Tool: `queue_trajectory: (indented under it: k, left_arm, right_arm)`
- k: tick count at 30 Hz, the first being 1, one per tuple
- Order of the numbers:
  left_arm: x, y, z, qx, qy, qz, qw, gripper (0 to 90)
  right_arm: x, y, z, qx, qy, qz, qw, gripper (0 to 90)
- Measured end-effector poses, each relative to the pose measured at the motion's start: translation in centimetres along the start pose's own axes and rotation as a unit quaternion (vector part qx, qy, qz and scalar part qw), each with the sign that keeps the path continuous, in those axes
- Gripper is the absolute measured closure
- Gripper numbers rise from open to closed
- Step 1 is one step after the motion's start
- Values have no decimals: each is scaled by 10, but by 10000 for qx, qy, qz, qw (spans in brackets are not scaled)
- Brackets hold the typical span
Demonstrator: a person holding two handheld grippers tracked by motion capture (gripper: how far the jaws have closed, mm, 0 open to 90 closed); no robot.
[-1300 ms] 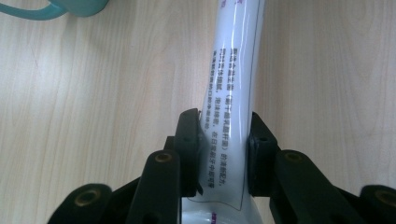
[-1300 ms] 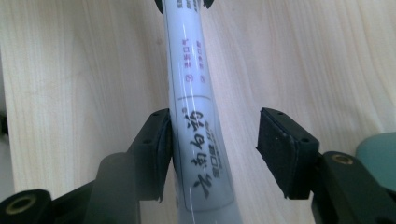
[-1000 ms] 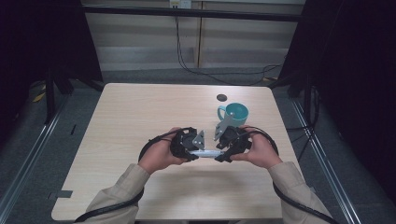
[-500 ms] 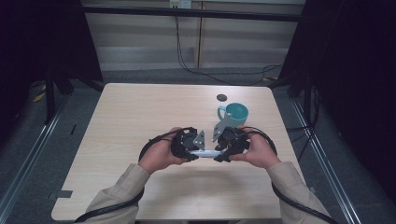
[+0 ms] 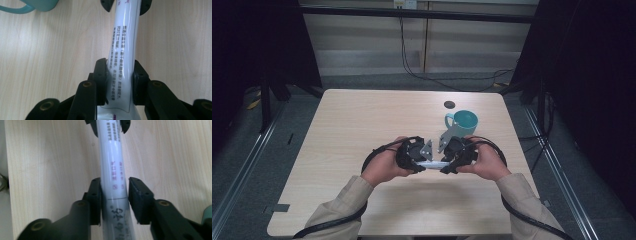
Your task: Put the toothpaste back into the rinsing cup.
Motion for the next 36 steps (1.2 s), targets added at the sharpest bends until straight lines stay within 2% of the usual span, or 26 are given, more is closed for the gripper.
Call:
queue_trajectory:
  k: [2, 4, 7, 10, 12, 16, 22, 25, 27, 31, 34, 35, 36]
  left_arm:
    - [0, 0, 1, -6, 50, 56, 10000, 713]
    - [-1, 0, 1, 17, 5, -66, 10000, 712]
    - [-1, 0, 2, 1, 18, -91, 10000, 711]
    - [-1, 0, 3, 18, 118, -3, 9999, 709]
    - [-2, 0, 4, 30, 209, 34, 9998, 708]
    - [-5, -2, 8, -7, 197, -61, 9998, 705]
    - [-8, -1, 8, 3, 265, -47, 9996, 703]
    - [-8, -1, 7, 25, 268, -74, 9996, 703]
    - [-8, -1, 8, 28, 252, -100, 9996, 704]
    - [-9, -2, 9, 6, 386, -3, 9993, 705]
    - [-12, -2, 10, 35, 415, -52, 9991, 706]
    - [-13, -1, 9, 40, 484, 45, 9988, 706]
    - [-14, -2, 10, 49, 459, -16, 9989, 705]
  right_arm:
    - [0, 0, 1, 69, 25, 2, 10000, 663]
    - [1, -1, 0, 6, -33, 55, 10000, 665]
    - [1, -2, -2, 11, -92, 63, 9999, 671]
    - [2, -2, -3, 37, -46, 110, 9999, 676]
    - [2, -1, -3, 17, -15, 61, 10000, 675]
    - [3, -1, -4, 28, 1, 46, 10000, 676]
    - [6, 0, -6, 70, 1, 124, 9999, 690]
    - [7, -1, -7, 29, -52, 33, 10000, 681]
    - [7, -1, -8, 84, -72, 90, 9999, 673]
    - [5, 0, -8, 102, 30, 33, 9999, 626]
    - [4, 0, -8, 87, 103, 36, 9999, 646]
    - [2, 0, -9, 121, 161, 95, 9998, 683]
    - [3, -1, -8, 129, 120, 129, 9998, 698]
Point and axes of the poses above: each handheld gripper's, and its own axes: z roughly backward along the jaws, x roughly out of its underside, y roughly to its right, the point moved 5 cm from there along -z, roughly forward along the jaws, and after that the axes turned 8 degrees about -z, right-handed, at the moved point
